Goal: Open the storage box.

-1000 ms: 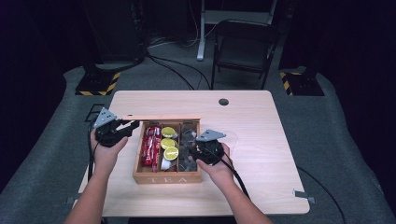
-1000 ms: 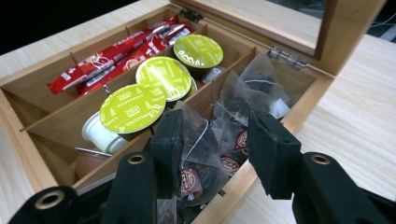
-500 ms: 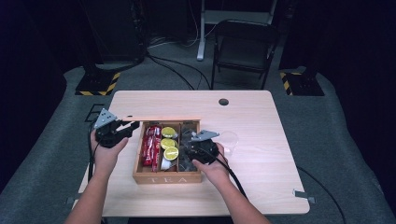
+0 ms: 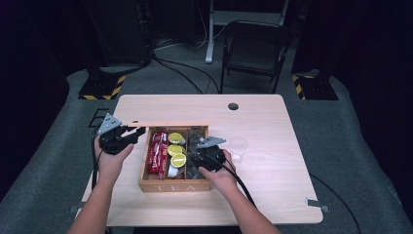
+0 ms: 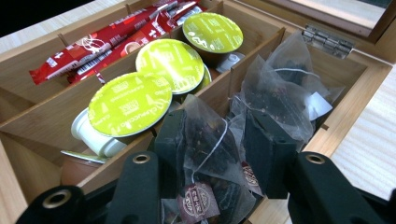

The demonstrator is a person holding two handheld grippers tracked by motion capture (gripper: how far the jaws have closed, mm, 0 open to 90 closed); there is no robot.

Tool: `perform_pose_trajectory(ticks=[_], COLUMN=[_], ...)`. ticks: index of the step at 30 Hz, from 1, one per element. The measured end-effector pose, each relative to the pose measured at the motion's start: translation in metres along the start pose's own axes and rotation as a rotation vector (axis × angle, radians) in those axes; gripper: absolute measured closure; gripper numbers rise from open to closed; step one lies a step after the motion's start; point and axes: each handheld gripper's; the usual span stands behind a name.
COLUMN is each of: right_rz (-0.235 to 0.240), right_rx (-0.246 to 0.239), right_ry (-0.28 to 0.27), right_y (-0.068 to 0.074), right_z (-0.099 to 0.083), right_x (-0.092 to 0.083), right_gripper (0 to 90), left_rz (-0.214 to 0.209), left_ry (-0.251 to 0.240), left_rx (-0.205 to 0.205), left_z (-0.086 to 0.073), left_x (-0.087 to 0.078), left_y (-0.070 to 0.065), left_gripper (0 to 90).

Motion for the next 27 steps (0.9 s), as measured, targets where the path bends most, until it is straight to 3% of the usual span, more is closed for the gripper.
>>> perform_pose_trajectory(ticks=[3,19,27], right_rz=[0.0,0.004,0.018], right_rx=[0.037,-0.001,-0.027], right_ry=[0.002,-0.001,-0.005], right_y=[0.0,0.005,0.01], right_z=[-0.001,-0.002,-0.002], right_x=[0.002,0.007,0.006], right_gripper=[59.2,70.5,87.4], left_rz=[0.002,-0.001,0.0], left_ry=[-0.004,-0.002,-0.006], left_rx=[-0.003,-0.003,-0.004], left_z=[0.0,0.0,-0.001], left_x=[0.0,0.0,0.0], left_y=[0.0,0.0,0.0], left_gripper=[58.9,58.9,58.9])
Point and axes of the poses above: each handheld gripper's, and its own axes: x roughly forward along the jaws, z roughly out of its top, y roughly to its left, and after that the axes turned 3 degrees about -z, right-handed
